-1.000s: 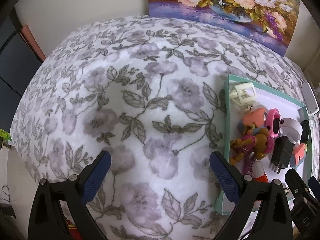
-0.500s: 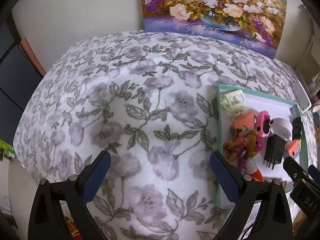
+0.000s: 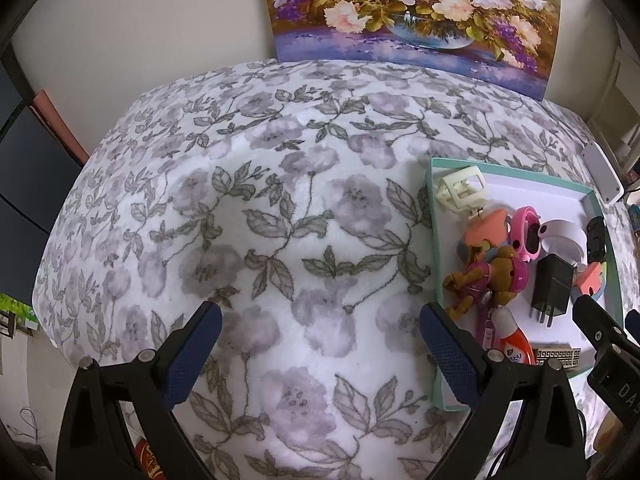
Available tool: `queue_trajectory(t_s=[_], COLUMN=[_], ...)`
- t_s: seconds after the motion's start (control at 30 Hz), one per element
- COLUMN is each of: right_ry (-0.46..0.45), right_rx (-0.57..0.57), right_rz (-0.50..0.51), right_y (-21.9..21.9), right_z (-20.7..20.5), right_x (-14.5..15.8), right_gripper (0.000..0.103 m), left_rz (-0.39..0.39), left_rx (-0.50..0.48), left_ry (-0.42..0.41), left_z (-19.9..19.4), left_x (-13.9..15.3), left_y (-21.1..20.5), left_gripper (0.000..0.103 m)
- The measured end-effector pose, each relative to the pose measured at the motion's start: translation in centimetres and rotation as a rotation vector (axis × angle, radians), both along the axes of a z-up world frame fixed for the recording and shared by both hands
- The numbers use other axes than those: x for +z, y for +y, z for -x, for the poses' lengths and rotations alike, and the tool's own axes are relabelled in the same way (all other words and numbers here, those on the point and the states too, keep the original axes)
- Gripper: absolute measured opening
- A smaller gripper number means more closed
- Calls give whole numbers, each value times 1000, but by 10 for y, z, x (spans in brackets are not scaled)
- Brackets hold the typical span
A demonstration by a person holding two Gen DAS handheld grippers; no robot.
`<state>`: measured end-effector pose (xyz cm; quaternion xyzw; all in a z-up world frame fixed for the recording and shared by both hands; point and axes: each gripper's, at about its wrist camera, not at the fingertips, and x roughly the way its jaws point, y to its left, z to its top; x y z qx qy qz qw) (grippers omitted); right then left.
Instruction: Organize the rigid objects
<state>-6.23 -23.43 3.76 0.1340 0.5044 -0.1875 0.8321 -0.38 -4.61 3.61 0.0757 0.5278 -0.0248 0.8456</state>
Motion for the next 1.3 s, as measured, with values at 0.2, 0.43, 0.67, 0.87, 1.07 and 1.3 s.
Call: queue_trajectory(t_s=[0.2,0.43,0.67,0.87,1.07,1.3], right_ry=[3,6,15,21,25,29], right_rx=[3,4,4,7,8,10], right_rz=[3,5,5,8,11,12], right_y=[-1,-1,-1,-1,0,0], right_z=[-1,-2,-2,-2,-3,-3], right_x=[0,-1,-3,-4,-4,-5], right_gripper=[103,103,103,103,103,103], left_rz=[-6,-10,-13,-14,-13,-3], left_rx=[12,13,15,14,24,25], left_ry=[18,23,33,34,44,58], left_z=[-3,-3,-4,-5,-6,-6], left_x=[-3,-5,-8,-7,-9,-11], left_y=[2,2,4,4,7,8], left_gripper=[99,99,99,99,99,99])
